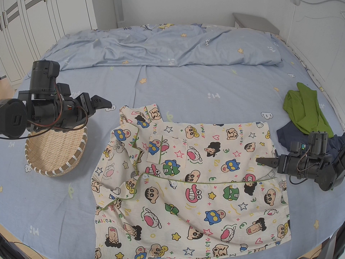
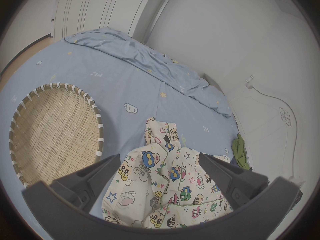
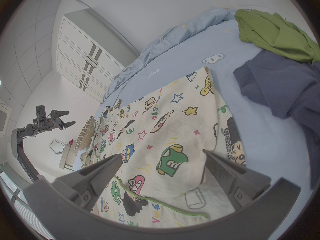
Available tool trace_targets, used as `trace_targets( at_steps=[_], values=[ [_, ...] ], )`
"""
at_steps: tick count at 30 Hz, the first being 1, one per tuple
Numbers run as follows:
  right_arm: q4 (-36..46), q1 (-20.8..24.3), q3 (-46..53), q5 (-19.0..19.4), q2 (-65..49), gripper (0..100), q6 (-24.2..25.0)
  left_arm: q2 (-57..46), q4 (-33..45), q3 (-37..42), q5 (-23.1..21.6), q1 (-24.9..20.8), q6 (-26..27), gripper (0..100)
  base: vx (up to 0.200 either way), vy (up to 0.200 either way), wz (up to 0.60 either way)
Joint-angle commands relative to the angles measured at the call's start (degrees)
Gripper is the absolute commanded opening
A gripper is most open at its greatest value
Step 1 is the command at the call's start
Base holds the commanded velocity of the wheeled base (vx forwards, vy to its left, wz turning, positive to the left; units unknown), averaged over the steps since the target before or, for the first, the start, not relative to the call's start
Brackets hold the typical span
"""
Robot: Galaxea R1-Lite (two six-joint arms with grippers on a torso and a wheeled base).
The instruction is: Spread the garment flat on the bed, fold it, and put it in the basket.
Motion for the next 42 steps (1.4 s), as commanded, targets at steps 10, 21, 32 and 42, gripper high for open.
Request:
trace_targets(
  at_steps=[10, 21, 32, 42],
  values=[
    [4.15, -0.62, -0.92, 0.06, -0.76, 100, -0.03, 0.06, -0.03, -0.1, 0.0, 0.08, -0.07, 100, 0.0, 0.0, 0.0],
    [7.93, -1.41, -1.89, 0.23, -3.57, 100, -0.12, 0.24, -0.03, -0.01, 0.0, 0.08, -0.07, 100, 0.0, 0.0, 0.0],
    [9.42, -0.7, -1.98, 0.32, -3.49, 100, -0.2, 0.33, -0.03, -0.01, 0.0, 0.17, -0.07, 100, 0.0, 0.0, 0.0],
    [9.69, -1.49, -2.42, 0.41, -3.4, 0, -0.2, 0.24, 0.05, -0.01, 0.0, 0.17, -0.07, 100, 0.0, 0.0, 0.0]
  ],
)
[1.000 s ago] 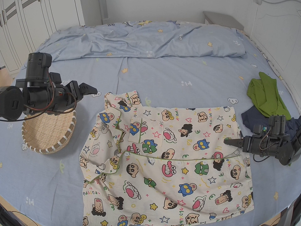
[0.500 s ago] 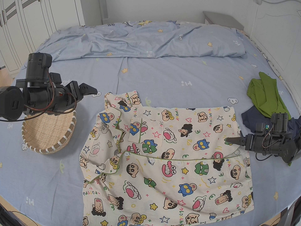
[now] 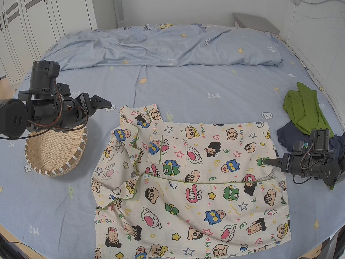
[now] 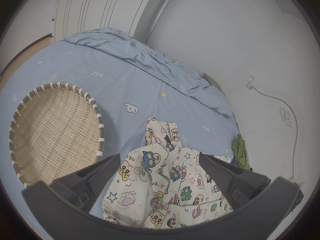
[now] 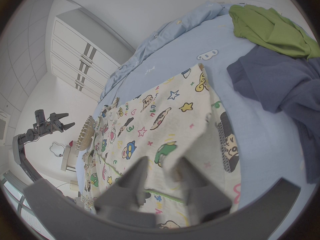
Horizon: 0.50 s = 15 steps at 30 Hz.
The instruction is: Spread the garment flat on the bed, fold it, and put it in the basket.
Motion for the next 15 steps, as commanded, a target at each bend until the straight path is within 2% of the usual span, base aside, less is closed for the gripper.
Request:
trace_targets(
  at_steps=[1, 5, 8, 10, 11, 15],
  values=[
    [-0.03, -0.4, -0.21, 0.12, -0.01, 0, -0.01, 0.15, 0.05, -0.01, -0.01, -0.01, -0.01, 100, 0.0, 0.0, 0.0],
    [1.82, -1.72, -1.53, 0.12, -0.1, 0, -0.1, 0.24, -0.03, -0.01, -0.01, -0.01, -0.01, 100, 0.0, 0.0, 0.0],
    [6.48, -2.59, -3.9, 0.12, -0.36, 0, -0.18, 0.24, -0.03, -0.01, -0.01, -0.01, -0.01, 100, 0.0, 0.0, 0.0],
    [10.52, -3.47, -5.92, 0.03, -1.06, 0, -0.36, 0.33, -0.03, -0.01, -0.01, 0.08, -0.01, 100, 0.0, 0.0, 0.0],
    [15.79, -4.44, -8.56, -0.06, -1.85, 0, -0.71, 0.33, -0.03, -0.01, -0.01, 0.16, -0.01, 100, 0.0, 0.0, 0.0],
    [22.56, -6.37, -12.43, -0.24, -1.94, 0, -2.47, 0.33, -0.03, -0.01, -0.01, 0.16, -0.01, 100, 0.0, 0.0, 0.0]
  ],
)
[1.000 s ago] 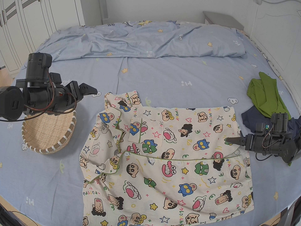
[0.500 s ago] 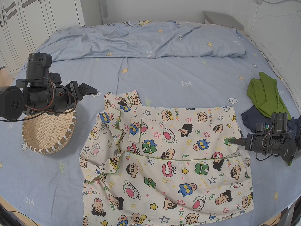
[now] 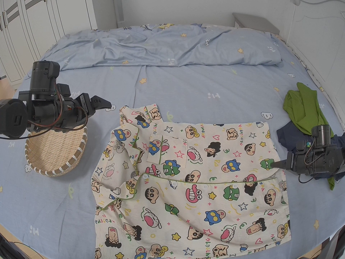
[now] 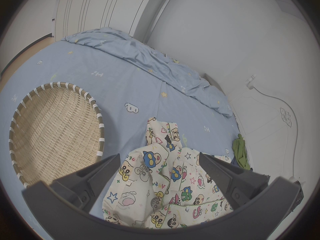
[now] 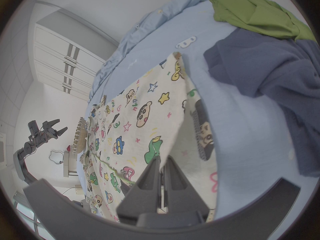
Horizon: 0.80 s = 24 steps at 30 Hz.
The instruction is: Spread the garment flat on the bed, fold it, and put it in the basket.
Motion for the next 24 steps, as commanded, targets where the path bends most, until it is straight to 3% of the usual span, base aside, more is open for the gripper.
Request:
trace_targets(
  at_steps=[1, 10, 23, 24],
  values=[
    [5.4, -3.2, -6.0, -0.19, -1.17, 0, -1.7, 0.22, -0.03, -0.01, -0.01, 0.01, -0.01, 100, 0.0, 0.0, 0.0],
    [5.84, -4.87, -7.23, -0.45, -0.74, 0, -1.7, 0.22, -0.03, -0.01, 0.08, 0.01, -0.01, 100, 0.0, 0.0, 0.0],
    [17.44, -5.75, -12.68, -0.89, -0.74, 0, -3.63, 0.31, -0.03, -0.1, 0.08, 0.1, -0.01, 100, 0.0, 0.0, 0.0],
    [17.53, -5.93, -12.77, -0.89, -0.74, 100, -3.63, 0.31, -0.03, -0.1, -0.01, 0.1, -0.01, 100, 0.0, 0.0, 0.0]
  ],
)
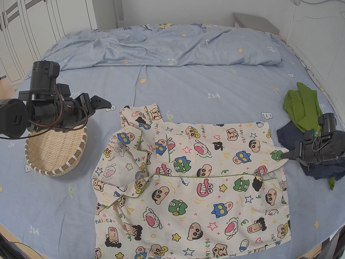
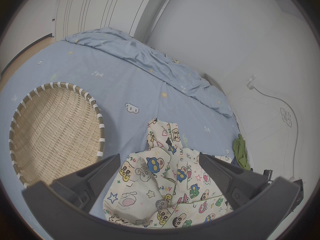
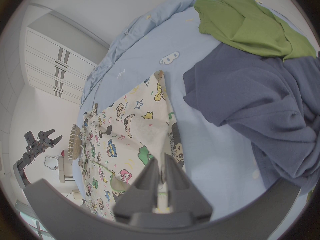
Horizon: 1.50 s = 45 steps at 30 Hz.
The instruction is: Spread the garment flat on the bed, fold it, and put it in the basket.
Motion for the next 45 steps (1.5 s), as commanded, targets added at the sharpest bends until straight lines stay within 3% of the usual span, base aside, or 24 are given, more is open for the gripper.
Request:
trace_targets(
  at_steps=[1, 14, 19, 22, 26, 34, 45],
  values=[
    [1.29, -0.73, -1.69, 0.05, 0.05, 100, -0.12, 0.31, -0.03, -0.02, -0.08, -0.01, -0.01, 100, 0.0, 0.0, 0.0],
    [0.67, -1.34, -1.69, 0.84, -3.21, 100, 0.5, 5.32, -1.97, -2.4, -0.26, -0.71, -0.72, 100, 0.0, 0.0, 0.0],
    [0.58, -1.34, -1.43, 0.93, -6.55, 100, 0.58, 11.65, -3.02, -10.92, -0.44, -4.49, -2.56, 100, 0.0, 0.0, 0.0],
    [0.32, -1.34, -0.99, 0.93, -8.48, 100, 0.58, 18.42, -2.58, -20.15, -0.26, -7.04, -2.65, 100, 0.0, 0.0, 0.0],
    [-0.47, -1.34, -0.11, 0.93, -10.59, 100, 0.58, 22.11, 1.55, -29.38, -0.26, -8.97, -2.21, 100, 0.0, 0.0, 0.0],
    [-4.43, -0.91, 3.14, 0.93, -14.46, 100, 0.58, 30.72, 8.05, -46.17, -0.26, -9.68, -1.42, 100, 0.0, 0.0, 0.0],
    [-6.63, -0.99, 4.29, 1.02, -14.72, 100, 0.58, 37.4, 8.75, -46.32, 0.09, -9.68, -1.42, 100, 0.0, 0.0, 0.0]
  ],
)
